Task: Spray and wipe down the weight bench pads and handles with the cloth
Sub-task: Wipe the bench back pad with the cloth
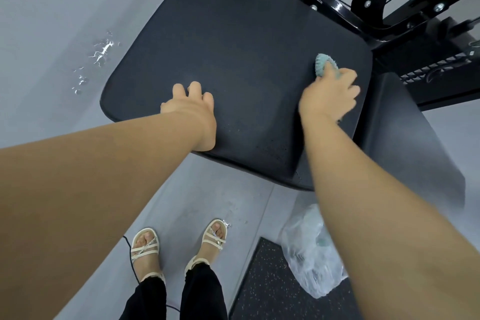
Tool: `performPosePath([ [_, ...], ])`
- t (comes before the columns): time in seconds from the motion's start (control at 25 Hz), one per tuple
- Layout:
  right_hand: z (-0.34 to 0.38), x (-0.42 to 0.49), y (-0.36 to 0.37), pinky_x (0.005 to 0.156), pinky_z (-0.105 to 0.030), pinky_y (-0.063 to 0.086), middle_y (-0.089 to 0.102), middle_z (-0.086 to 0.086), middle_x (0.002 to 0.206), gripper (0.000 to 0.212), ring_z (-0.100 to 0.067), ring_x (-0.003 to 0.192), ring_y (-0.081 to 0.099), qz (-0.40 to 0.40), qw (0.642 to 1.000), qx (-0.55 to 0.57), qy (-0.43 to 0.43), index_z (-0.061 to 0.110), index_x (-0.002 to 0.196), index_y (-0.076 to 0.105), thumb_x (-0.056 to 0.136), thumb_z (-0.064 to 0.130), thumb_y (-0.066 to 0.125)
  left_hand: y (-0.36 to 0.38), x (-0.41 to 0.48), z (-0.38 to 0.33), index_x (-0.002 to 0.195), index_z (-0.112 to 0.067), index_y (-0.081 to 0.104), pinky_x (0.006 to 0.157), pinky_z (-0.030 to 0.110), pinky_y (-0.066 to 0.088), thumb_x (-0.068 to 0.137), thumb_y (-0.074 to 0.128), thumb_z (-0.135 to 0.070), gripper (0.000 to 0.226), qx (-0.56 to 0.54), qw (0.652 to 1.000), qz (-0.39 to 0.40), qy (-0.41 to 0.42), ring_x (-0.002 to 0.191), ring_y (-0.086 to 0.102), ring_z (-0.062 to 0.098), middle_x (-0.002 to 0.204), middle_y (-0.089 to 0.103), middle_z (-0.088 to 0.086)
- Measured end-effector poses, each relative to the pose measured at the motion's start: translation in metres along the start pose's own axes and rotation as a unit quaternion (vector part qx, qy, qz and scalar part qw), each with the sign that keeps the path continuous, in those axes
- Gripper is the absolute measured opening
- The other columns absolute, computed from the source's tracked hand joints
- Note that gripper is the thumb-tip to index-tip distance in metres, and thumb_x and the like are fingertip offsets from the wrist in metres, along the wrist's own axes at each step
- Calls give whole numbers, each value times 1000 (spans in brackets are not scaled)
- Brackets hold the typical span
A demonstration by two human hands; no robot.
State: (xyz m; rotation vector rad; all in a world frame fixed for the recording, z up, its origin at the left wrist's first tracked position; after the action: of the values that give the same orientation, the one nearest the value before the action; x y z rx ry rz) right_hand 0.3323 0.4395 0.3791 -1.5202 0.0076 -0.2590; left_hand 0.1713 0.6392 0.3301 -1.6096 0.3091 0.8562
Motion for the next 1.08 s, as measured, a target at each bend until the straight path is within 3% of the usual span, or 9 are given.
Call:
performPosePath([
  [0.12, 75, -59, 16, 84, -37, 35, 39, -7, 134, 42, -31, 107, 42, 43, 992, 35, -112, 29, 135, 43, 93, 21, 44, 0, 1, -2, 124, -11, 29, 69, 33, 34, 83, 61, -27, 55, 4, 1000, 3, -4, 118, 25, 30, 125, 22, 7],
  [0.32, 79, -122, 0, 57, -33, 44, 64, -9, 101, 34, -32, 68, 54, 22, 893, 84, -442, 25, 105, 70, 73, 13, 63, 2, 0, 1, 129, -10, 26, 73, 34, 33, 84, 59, -30, 59, 2, 1000, 3, -9, 119, 25, 30, 127, 22, 7],
  [0.48, -55, -58, -22, 68, -41, 43, 58, -16, 116, 33, -42, 80, 53, -27, 977, 46, -209, 18, 114, 65, 85, 17, 50, 1, -1, 0, 128, -9, 26, 73, 34, 33, 86, 58, -27, 56, 4, 1000, 1, -11, 119, 25, 31, 129, 20, 8],
  [0.6, -72, -78, -17, 68, -41, 38, 56, -18, 117, 35, -42, 85, 51, -37, 997, 59, -33, 18, 117, 64, 85, 14, 51, 3, -6, -3, 134, -7, 23, 83, 37, 37, 86, 56, -22, 60, -31, 999, 0, -16, 128, 20, 33, 139, 16, 10],
  [0.72, 5, -150, -15, 57, -32, 32, 62, -12, 103, 37, -33, 71, 52, -62, 980, 78, -170, 22, 106, 69, 74, 17, 51, 11, -10, -1, 147, -7, 3, 114, 42, 19, 88, 53, -18, 77, -96, 995, -5, -19, 143, -5, 34, 155, -8, 8],
  [0.8, 36, -206, -8, 59, -29, 24, 59, -5, 105, 44, -26, 71, 45, -26, 951, 68, -300, 25, 108, 68, 70, 13, 48, 17, -15, 3, 150, -13, -3, 117, 39, 13, 89, 52, -21, 82, -151, 988, -22, -15, 144, -10, 31, 156, -12, 5],
  [0.88, 28, -211, -8, 60, -29, 25, 57, -2, 109, 48, -24, 76, 41, 2, 919, 59, -390, 26, 113, 66, 68, 14, 52, 18, -23, 12, 149, -19, 9, 110, 37, 25, 89, 56, -30, 78, -191, 978, -79, -29, 140, 5, 32, 153, 3, 7],
  [0.96, -11, -180, -18, 61, -31, 33, 62, -5, 107, 43, -27, 76, 48, -27, 920, 48, -387, 25, 112, 67, 72, 20, 52, 18, -35, 17, 146, -19, 20, 101, 38, 34, 89, 55, -42, 71, -174, 974, -144, -29, 131, 20, 32, 145, 17, 7],
  [1.08, -81, -143, -33, 63, -37, 42, 62, -13, 108, 37, -35, 74, 53, -61, 970, 57, -228, 18, 113, 67, 83, 19, 45, 27, -43, 22, 146, -18, 22, 105, 38, 32, 94, 46, -40, 62, -157, 970, -184, 19, 133, 19, 29, 148, 20, 5],
])
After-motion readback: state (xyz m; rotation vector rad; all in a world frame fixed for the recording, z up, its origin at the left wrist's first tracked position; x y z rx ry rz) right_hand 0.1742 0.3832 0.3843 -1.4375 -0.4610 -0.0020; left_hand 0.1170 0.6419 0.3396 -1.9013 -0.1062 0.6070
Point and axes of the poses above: each hand's wrist, its own x-axis towards the middle knuckle, its own y-axis out of the palm, z = x × y, the point moved 8 cm from there along x, towards the middle knuckle
